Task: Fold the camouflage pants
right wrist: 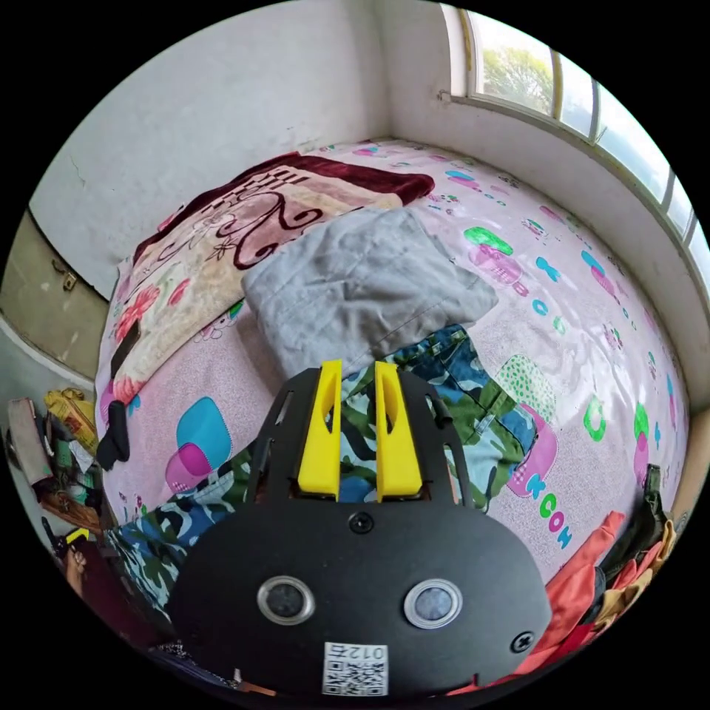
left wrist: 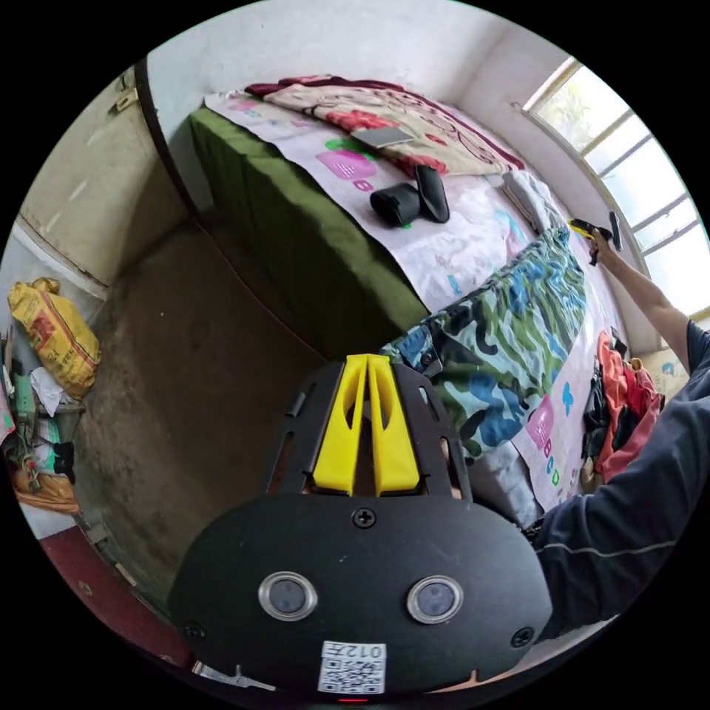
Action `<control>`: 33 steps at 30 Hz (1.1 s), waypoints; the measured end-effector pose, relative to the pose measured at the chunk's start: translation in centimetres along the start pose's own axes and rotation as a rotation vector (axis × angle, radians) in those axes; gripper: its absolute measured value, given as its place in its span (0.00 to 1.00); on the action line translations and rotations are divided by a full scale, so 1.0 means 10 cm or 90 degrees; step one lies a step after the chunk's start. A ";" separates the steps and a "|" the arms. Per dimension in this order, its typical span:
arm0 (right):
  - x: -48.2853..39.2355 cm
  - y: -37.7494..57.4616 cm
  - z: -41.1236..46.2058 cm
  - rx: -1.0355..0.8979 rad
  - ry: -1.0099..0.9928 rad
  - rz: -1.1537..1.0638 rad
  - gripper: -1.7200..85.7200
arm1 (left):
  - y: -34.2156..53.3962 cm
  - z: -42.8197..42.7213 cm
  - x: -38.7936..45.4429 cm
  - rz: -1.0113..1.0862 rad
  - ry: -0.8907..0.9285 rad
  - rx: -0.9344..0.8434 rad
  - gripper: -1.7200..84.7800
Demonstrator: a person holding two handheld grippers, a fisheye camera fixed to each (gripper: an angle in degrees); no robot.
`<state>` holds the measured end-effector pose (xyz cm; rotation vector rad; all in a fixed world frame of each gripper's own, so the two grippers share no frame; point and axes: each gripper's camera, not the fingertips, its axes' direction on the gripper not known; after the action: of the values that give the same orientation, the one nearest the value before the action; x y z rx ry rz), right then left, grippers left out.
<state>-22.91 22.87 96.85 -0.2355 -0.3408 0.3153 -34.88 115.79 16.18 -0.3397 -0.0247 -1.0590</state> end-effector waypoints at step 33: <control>-4.78 2.90 -0.37 -0.282 0.208 -0.461 0.02 | -1.50 2.20 3.27 0.414 -0.049 -0.181 0.02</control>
<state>-71.96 32.76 71.62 -0.5689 -0.1490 -0.5182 -28.41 87.63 46.90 -0.5971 0.1603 -0.4007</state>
